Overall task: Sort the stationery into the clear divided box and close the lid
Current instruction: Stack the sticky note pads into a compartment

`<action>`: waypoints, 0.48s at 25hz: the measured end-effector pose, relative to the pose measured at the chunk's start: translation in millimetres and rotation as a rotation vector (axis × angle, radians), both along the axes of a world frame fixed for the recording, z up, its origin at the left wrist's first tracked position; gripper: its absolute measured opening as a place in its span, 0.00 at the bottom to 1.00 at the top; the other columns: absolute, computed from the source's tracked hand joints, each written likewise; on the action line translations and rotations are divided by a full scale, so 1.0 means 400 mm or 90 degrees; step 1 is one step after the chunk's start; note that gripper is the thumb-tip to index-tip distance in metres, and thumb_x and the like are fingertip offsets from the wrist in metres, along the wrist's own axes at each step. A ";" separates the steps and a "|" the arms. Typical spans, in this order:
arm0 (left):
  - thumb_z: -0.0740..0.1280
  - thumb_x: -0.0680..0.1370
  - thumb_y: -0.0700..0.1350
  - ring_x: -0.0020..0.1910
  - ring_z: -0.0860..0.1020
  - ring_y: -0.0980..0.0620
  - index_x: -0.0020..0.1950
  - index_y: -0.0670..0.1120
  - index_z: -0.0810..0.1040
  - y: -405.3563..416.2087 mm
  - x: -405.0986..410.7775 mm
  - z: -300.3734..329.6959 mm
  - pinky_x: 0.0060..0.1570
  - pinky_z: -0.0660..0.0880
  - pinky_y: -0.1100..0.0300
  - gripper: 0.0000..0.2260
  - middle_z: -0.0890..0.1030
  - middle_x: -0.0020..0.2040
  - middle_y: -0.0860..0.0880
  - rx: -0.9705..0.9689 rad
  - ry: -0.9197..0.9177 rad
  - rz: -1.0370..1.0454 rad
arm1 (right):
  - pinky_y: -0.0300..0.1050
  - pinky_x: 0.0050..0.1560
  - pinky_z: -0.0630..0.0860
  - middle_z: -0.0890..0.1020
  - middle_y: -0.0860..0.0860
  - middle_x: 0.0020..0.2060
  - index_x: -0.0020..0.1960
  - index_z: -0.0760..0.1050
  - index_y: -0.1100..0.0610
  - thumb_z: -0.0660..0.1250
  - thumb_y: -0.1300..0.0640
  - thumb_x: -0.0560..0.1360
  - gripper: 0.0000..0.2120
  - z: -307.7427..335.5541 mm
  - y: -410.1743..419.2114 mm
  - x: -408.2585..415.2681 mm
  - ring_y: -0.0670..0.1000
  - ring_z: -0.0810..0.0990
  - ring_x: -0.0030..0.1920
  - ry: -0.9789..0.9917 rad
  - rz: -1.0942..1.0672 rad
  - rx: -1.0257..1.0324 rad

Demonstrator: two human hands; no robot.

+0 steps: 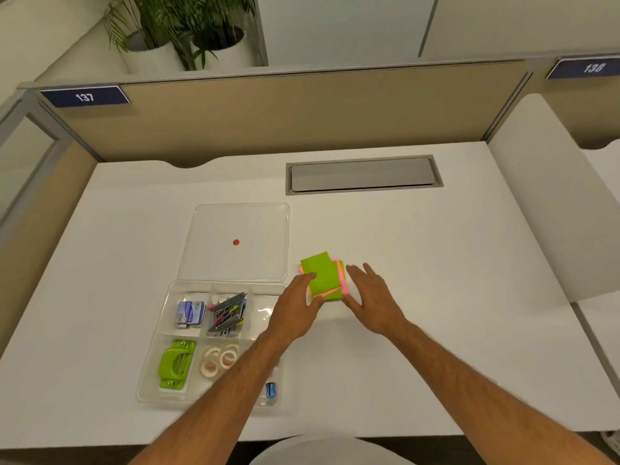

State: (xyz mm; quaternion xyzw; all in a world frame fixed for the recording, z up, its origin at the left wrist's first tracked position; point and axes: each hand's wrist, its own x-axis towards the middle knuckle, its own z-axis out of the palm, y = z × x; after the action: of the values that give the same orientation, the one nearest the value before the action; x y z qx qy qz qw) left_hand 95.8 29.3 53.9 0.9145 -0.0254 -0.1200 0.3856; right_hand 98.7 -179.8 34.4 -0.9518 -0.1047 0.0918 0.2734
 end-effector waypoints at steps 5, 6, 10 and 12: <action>0.69 0.78 0.48 0.69 0.69 0.50 0.74 0.47 0.65 0.000 0.072 -0.037 0.63 0.64 0.63 0.27 0.69 0.72 0.49 -0.008 0.073 0.043 | 0.61 0.75 0.41 0.54 0.48 0.79 0.79 0.50 0.50 0.54 0.41 0.81 0.31 -0.033 0.005 0.053 0.51 0.43 0.79 0.042 -0.031 -0.051; 0.69 0.78 0.48 0.69 0.69 0.49 0.75 0.46 0.65 -0.002 0.085 -0.046 0.64 0.64 0.61 0.27 0.69 0.72 0.48 -0.007 0.090 0.058 | 0.62 0.75 0.42 0.56 0.48 0.79 0.79 0.51 0.50 0.55 0.41 0.81 0.31 -0.039 0.005 0.060 0.51 0.44 0.79 0.049 -0.043 -0.057; 0.68 0.78 0.46 0.67 0.71 0.45 0.76 0.44 0.62 -0.027 0.141 -0.078 0.64 0.69 0.54 0.29 0.69 0.71 0.45 0.007 0.136 0.118 | 0.59 0.73 0.56 0.69 0.51 0.72 0.75 0.63 0.52 0.61 0.47 0.80 0.25 -0.058 0.006 0.090 0.56 0.60 0.75 0.048 -0.109 -0.032; 0.69 0.77 0.46 0.65 0.73 0.43 0.75 0.44 0.62 -0.042 0.146 -0.081 0.61 0.70 0.53 0.29 0.71 0.69 0.44 0.037 0.145 0.110 | 0.56 0.68 0.65 0.75 0.53 0.68 0.72 0.69 0.55 0.64 0.51 0.79 0.23 -0.055 0.009 0.085 0.57 0.67 0.71 0.026 -0.116 -0.002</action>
State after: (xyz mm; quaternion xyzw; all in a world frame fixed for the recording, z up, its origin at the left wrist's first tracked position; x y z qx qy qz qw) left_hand 154.2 12.7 21.4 0.9045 0.1007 -0.1898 0.3685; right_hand 132.8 -176.3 12.2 -0.9558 -0.0121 0.0865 0.2809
